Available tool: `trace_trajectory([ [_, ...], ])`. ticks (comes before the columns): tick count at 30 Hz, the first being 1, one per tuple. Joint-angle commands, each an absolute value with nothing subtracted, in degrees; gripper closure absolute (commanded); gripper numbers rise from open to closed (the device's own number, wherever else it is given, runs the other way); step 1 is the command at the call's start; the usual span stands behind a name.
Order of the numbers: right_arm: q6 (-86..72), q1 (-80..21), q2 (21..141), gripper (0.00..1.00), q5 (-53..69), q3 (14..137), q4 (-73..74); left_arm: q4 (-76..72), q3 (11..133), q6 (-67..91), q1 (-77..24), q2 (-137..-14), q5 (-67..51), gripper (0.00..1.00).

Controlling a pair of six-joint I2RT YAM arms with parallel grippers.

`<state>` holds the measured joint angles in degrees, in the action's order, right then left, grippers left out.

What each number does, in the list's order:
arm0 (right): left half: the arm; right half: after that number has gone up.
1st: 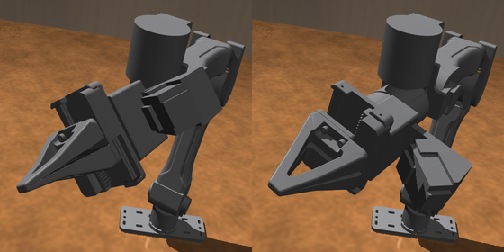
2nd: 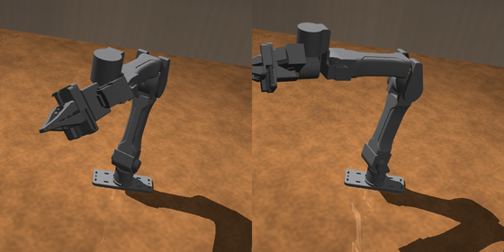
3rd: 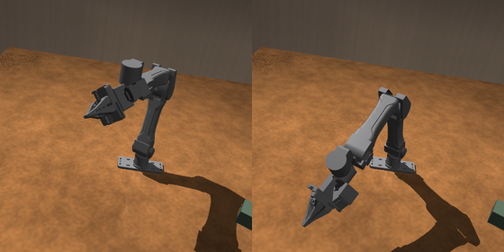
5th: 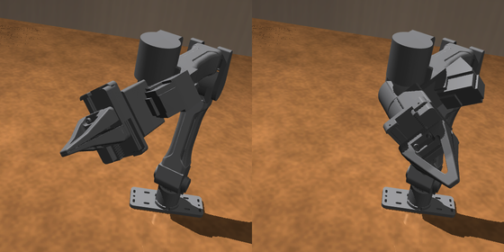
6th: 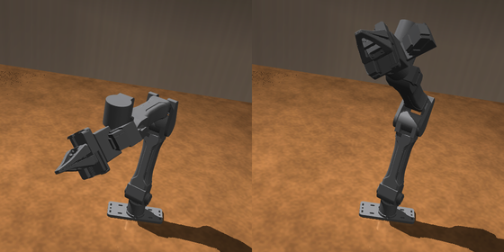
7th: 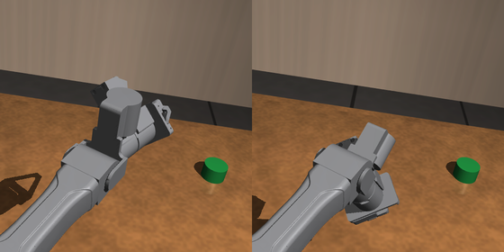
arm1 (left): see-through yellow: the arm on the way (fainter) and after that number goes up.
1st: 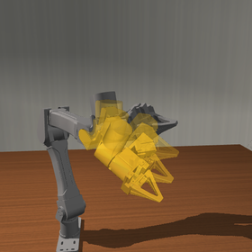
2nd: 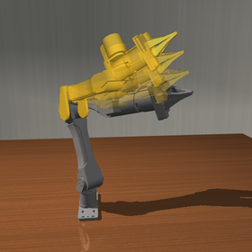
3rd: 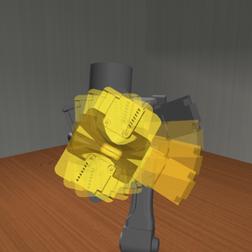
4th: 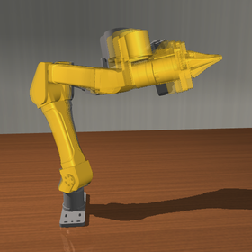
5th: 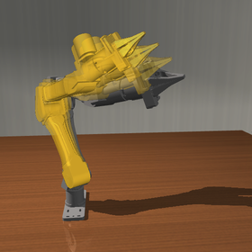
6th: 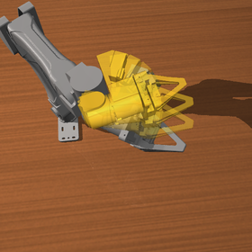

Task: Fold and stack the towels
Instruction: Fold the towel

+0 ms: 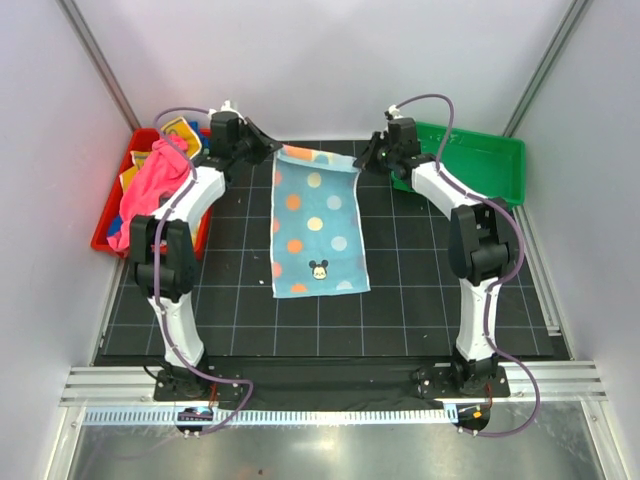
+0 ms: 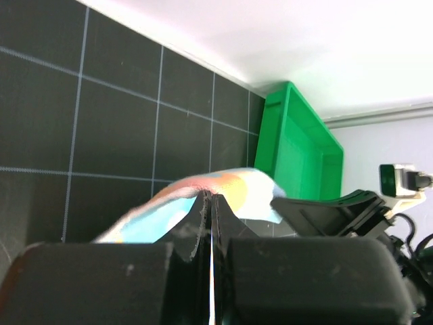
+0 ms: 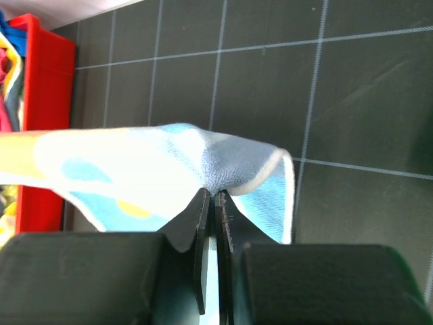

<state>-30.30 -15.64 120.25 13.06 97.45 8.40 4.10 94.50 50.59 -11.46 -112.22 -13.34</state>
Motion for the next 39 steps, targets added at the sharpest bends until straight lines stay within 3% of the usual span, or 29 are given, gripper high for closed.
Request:
trace_trajectory([
  [1, -32.25, -15.56, 118.04, 0.99, 14.85, 97.13, 5.63, -2.19, 89.93, 52.73, -10.99, -110.84, -17.14, 1.00],
  [16, -33.66, -19.60, 103.20, 0.95, 13.62, 67.70, 1.06, -7.99, 61.19, 56.78, -11.77, -100.03, -18.28, 1.00],
  [39, -35.42, -26.54, 88.69, 0.94, 7.04, 48.00, 0.88, -7.92, 39.20, 59.59, -15.20, -85.09, -14.50, 0.99],
])
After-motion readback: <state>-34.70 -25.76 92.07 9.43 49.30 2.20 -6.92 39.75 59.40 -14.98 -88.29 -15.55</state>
